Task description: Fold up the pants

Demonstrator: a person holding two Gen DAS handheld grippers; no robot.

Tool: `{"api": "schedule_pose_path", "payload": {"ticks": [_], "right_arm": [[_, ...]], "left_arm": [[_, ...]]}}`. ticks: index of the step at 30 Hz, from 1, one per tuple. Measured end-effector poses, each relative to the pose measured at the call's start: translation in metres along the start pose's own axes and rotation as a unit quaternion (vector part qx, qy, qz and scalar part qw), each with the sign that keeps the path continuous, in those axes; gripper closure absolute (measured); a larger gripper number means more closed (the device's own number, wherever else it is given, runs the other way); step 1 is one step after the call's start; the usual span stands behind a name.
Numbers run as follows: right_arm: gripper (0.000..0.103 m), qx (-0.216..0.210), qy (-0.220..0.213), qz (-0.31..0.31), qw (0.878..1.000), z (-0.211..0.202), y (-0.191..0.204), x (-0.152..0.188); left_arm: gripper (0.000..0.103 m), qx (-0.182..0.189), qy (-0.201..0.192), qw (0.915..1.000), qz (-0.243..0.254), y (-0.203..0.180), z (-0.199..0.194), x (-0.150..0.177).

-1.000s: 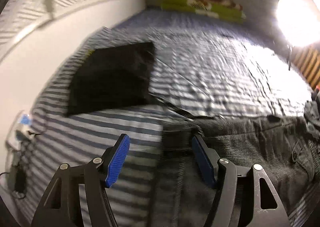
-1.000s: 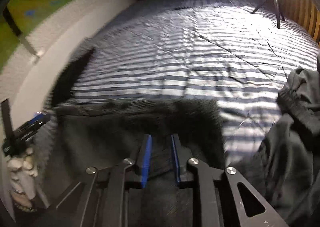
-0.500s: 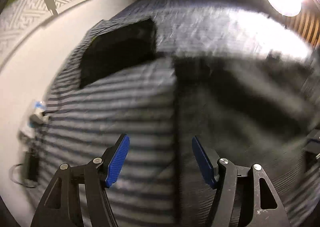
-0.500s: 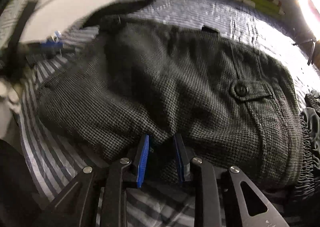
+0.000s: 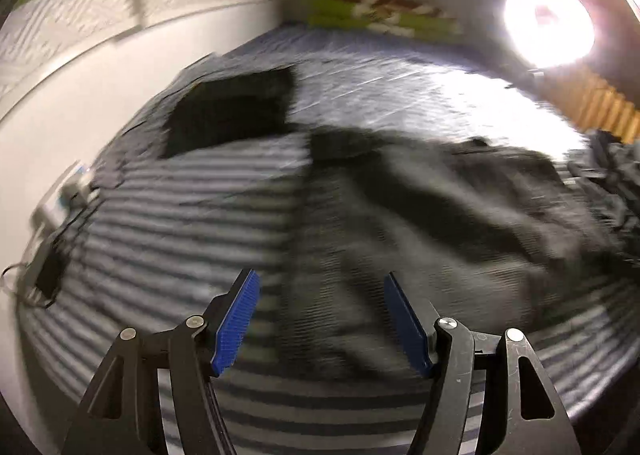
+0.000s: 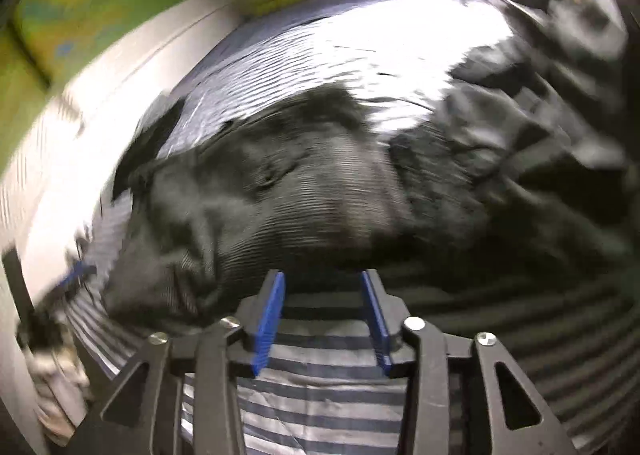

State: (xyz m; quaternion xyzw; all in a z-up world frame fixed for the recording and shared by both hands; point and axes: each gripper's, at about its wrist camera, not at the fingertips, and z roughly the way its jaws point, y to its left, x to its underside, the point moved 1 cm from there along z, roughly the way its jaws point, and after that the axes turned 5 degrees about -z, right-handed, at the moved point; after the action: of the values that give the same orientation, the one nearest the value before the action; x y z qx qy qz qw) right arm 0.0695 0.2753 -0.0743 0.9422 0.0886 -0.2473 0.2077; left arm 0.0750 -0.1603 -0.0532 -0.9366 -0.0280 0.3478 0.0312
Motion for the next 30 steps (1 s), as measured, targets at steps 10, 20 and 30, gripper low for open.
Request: {"api": "schedule_pose_path", "payload": {"ticks": [10,20,30], "right_arm": [[0.048,-0.037,0.013,0.102,0.994,0.027,-0.013,0.005],[0.034,-0.055,-0.007,0.150,0.987,0.059,-0.008,0.003],[0.054,-0.054,-0.026,0.173,0.983,0.071,-0.008,-0.007]], "left_arm": [[0.034,0.069,0.034,0.9893,0.124,-0.147,0.058,-0.040],[0.035,0.054,0.062,0.9898,0.116,-0.139,0.103,-0.057],[0.037,0.043,0.078,0.9854,0.145,-0.160,0.119,-0.044]]}}
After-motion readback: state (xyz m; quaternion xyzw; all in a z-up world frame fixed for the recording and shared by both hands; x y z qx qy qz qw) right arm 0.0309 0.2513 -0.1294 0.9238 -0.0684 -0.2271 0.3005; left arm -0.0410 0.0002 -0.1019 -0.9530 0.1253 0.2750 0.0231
